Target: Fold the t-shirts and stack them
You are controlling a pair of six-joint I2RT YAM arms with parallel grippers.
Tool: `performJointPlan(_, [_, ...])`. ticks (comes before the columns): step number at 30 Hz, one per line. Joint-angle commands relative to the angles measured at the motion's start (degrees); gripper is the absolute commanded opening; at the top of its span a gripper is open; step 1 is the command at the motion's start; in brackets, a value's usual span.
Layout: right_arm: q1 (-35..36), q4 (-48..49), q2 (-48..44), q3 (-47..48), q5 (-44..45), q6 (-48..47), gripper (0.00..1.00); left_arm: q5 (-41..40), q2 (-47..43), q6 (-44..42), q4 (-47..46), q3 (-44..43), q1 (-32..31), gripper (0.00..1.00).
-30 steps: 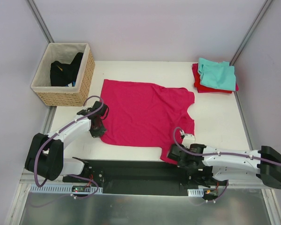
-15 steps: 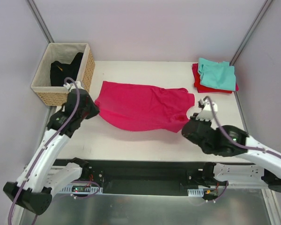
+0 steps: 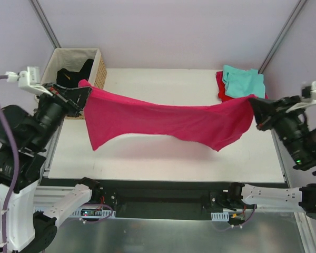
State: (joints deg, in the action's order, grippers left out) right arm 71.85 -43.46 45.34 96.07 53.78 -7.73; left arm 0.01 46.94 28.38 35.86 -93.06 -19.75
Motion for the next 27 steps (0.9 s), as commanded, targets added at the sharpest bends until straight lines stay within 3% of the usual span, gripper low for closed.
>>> performJointPlan(1, [0.0, 10.5, 1.2, 7.6, -11.4, -15.6, 0.01, 9.5, -1.6, -3.1, -7.5, -4.0, 0.7, 0.00])
performJointPlan(7, [-0.1, 9.1, 6.8, 19.9, -16.1, -19.9, 0.01, 12.8, -1.2, -3.2, -14.9, -5.6, 0.7, 0.00])
performJointPlan(10, [0.0, 12.9, 7.0, 19.2, -17.0, -23.1, 0.01, 12.0, -0.5, -3.1, -19.1, -4.8, 0.7, 0.00])
performJointPlan(14, [0.0, 22.2, 8.3, 15.1, -12.4, -29.9, 0.01, 8.8, 3.0, -3.3, -22.8, -2.2, 0.7, 0.00])
performJointPlan(19, [-1.8, 38.2, 16.3, 12.6, -4.3, -43.9, 0.01, 3.0, 11.3, -4.6, -27.3, -2.7, 0.7, 0.00])
performJointPlan(22, [-14.6, 37.8, 23.5, 15.3, -9.6, -35.4, 0.01, 0.4, 18.6, -4.4, -30.0, -4.9, 1.2, 0.00])
performJointPlan(23, [-23.5, 36.2, 25.5, 16.2, -12.0, -31.0, 0.01, 0.6, 22.7, -4.0, -30.6, -5.9, 1.6, 0.00])
performJointPlan(27, [-44.5, 29.0, 40.0, 26.0, -26.5, -11.1, 0.01, 1.9, 35.4, 0.0, -32.1, -14.1, 7.6, 0.00])
